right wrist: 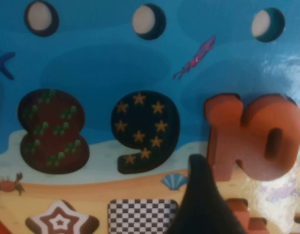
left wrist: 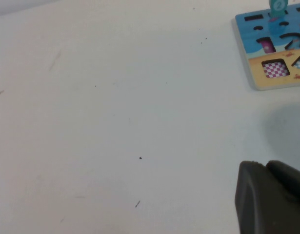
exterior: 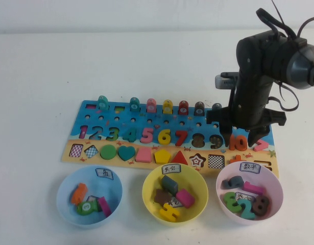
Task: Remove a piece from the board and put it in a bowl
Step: Pick up the "number 10"
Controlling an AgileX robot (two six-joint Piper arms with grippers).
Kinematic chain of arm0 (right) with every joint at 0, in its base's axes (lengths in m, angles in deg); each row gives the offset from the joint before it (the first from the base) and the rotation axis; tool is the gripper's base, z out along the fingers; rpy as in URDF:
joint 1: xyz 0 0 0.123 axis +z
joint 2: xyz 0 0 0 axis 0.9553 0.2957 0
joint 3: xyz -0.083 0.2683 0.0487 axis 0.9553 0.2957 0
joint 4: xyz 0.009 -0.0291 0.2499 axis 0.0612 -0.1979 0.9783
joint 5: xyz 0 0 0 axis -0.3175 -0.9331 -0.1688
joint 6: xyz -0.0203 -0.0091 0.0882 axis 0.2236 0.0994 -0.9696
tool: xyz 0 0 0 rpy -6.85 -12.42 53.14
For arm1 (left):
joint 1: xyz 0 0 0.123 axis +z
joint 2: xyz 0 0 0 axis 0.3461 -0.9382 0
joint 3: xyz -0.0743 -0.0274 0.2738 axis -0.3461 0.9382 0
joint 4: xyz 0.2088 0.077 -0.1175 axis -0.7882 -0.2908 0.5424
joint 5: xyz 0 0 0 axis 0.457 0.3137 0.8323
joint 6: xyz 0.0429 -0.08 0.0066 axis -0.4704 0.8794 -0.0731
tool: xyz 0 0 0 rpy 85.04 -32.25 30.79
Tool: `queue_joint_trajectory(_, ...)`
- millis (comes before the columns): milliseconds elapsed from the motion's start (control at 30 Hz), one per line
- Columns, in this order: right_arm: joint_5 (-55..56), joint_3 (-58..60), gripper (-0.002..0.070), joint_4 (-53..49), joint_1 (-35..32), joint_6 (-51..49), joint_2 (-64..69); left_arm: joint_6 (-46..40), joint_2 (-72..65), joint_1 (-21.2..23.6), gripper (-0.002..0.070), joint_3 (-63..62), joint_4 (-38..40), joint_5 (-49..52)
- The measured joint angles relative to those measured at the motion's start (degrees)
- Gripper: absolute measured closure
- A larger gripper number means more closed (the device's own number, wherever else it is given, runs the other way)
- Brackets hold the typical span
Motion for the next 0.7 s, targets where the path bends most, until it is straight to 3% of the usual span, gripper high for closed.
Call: queue_joint_trajectory(700,1.19,0.0,0.029,-3.75,0.0,-0.09,0.13,0.0,0.0,0.0,0.0678,0.0,0.0,0.0)
